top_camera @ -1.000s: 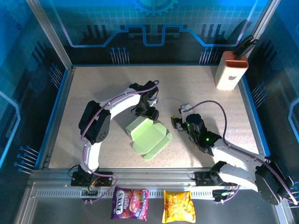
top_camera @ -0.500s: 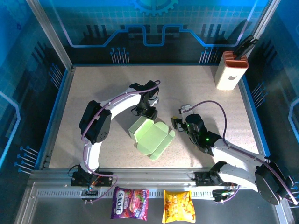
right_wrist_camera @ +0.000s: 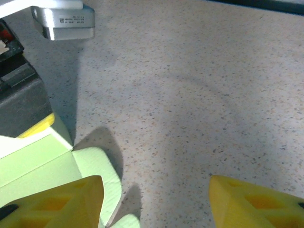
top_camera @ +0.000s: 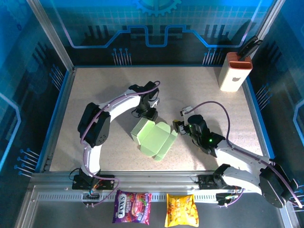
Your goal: Fold the paper box
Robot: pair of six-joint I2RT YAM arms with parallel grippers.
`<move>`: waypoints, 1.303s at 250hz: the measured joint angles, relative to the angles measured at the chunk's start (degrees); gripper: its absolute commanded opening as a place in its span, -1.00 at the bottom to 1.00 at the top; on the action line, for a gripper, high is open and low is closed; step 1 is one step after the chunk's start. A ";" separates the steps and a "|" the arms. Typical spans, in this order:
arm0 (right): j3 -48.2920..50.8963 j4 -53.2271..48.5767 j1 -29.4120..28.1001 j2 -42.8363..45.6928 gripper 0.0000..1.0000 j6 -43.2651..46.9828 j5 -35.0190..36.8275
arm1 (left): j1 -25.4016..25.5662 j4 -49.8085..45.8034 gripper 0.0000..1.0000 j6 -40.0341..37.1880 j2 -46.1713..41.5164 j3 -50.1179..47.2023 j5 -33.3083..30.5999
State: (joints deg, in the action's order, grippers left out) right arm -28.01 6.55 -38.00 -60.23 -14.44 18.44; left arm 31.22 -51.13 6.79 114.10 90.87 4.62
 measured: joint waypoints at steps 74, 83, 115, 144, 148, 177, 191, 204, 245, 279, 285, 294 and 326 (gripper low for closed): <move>-2.21 -4.61 3.89 0.00 0.27 -7.39 -13.46 | -12.37 9.29 -0.18 5.75 -12.48 -11.37 10.01; -2.21 -4.90 4.76 0.00 0.27 -8.52 -15.32 | -13.73 10.43 -0.19 6.69 -13.68 -12.52 11.41; -2.21 -5.25 7.52 0.00 0.28 -12.33 -22.51 | -16.85 14.01 -0.19 9.40 -16.70 -16.13 15.85; -2.21 -3.63 9.49 -0.63 0.27 -15.17 -29.88 | -18.58 17.07 -0.19 11.80 -18.56 -18.73 19.32; -2.21 -3.04 9.75 -0.98 0.27 -15.67 -31.10 | -18.75 17.40 -0.19 12.11 -18.69 -18.97 19.76; -2.21 0.68 10.82 -4.35 0.23 -18.53 -37.77 | -19.47 19.85 -0.18 14.34 -19.21 -20.04 22.95; -2.21 2.60 11.04 -6.40 0.21 -19.89 -40.61 | -19.50 20.79 -0.19 14.97 -19.21 -20.20 24.11; -2.23 4.09 11.10 -8.17 0.15 -21.14 -42.66 | -19.50 21.33 -0.19 15.67 -19.23 -20.24 24.90; -3.19 6.86 11.19 -12.17 -0.15 -23.85 -47.30 | -19.50 23.06 -0.19 16.90 -19.37 -21.27 26.08; -4.20 7.72 11.19 -12.72 -0.33 -24.74 -48.30 | -19.50 23.50 -0.18 17.31 -19.37 -22.03 26.34; -4.35 7.87 11.19 -12.81 -0.35 -24.90 -48.50 | -19.50 23.52 -0.18 17.33 -19.37 -22.10 26.34; -4.48 8.11 11.19 -12.96 -0.37 -24.90 -48.72 | -19.50 23.67 -0.18 17.33 -19.37 -22.27 26.34; -4.92 8.02 11.19 -13.97 -0.42 -25.07 -48.96 | -19.50 24.20 -0.18 17.38 -19.37 -22.82 26.36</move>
State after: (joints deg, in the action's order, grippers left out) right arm -32.93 14.57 -26.81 -74.19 -39.51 -30.52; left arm 11.73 -26.94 24.16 94.74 68.05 30.98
